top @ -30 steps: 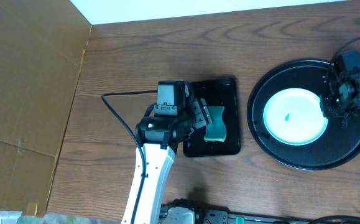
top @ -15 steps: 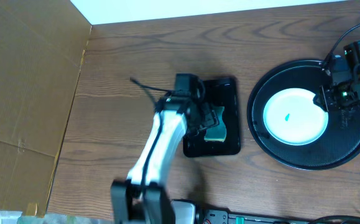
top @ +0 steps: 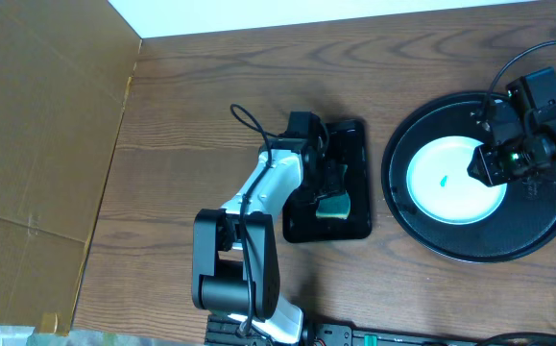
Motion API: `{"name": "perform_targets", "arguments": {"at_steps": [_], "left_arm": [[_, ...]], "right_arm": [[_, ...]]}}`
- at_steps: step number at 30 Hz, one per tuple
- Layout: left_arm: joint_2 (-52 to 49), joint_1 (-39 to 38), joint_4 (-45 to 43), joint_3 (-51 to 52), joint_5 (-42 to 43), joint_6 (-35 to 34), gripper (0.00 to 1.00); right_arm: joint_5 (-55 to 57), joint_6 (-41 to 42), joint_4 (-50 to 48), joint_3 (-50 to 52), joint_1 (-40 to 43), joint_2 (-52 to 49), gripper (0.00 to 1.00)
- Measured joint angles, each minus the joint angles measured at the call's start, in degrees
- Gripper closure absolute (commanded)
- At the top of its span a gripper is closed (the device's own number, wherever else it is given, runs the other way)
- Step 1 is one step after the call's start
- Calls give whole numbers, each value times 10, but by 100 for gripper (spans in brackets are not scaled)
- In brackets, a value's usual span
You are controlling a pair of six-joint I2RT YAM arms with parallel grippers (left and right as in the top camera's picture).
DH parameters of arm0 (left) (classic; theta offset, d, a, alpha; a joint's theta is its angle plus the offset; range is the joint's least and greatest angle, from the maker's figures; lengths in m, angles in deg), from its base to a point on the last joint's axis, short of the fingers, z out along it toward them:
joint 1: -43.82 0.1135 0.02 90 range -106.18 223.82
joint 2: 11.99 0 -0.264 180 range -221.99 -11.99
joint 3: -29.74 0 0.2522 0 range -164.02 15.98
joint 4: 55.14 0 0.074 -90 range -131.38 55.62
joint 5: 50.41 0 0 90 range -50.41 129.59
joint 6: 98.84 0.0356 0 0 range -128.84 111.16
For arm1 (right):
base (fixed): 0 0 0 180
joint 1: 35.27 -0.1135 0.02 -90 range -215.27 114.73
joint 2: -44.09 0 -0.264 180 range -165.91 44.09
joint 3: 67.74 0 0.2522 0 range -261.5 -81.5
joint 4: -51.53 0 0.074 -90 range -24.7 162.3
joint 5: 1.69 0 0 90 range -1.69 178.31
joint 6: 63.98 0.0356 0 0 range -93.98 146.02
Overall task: Clean dirty plates on tray and stack at the side
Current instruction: 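Grasp the sponge in the black tray with the left gripper and lift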
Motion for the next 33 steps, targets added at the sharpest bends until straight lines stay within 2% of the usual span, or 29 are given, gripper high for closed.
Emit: {"name": "perform_targets", "arguments": {"at_steps": [8,18,20,22,25,27,29,33], "left_arm": [[2,-3,47,-17,-2,15,38],[24,-19,22,-17,-2,24,39],[18,-24,12,-17,-2,23,46],[5,-26,7,-17,-3,22,57],[-24,-26,1,-17,-16,26,61],[-35,-26,-1,-19,-19,23,73],[-44,-26,2,-24,-25,23,90],[-49,-26,9,-29,-29,21,93]], "right_arm": [[2,0,11,0,-8,0,72],[100,29,13,0,-8,0,71],[120,43,13,0,-8,0,71],[133,54,13,0,-8,0,71],[146,62,15,0,-8,0,71],[150,66,16,0,-8,0,71],[153,68,16,0,-8,0,71],[156,71,16,0,-7,0,70]]}}
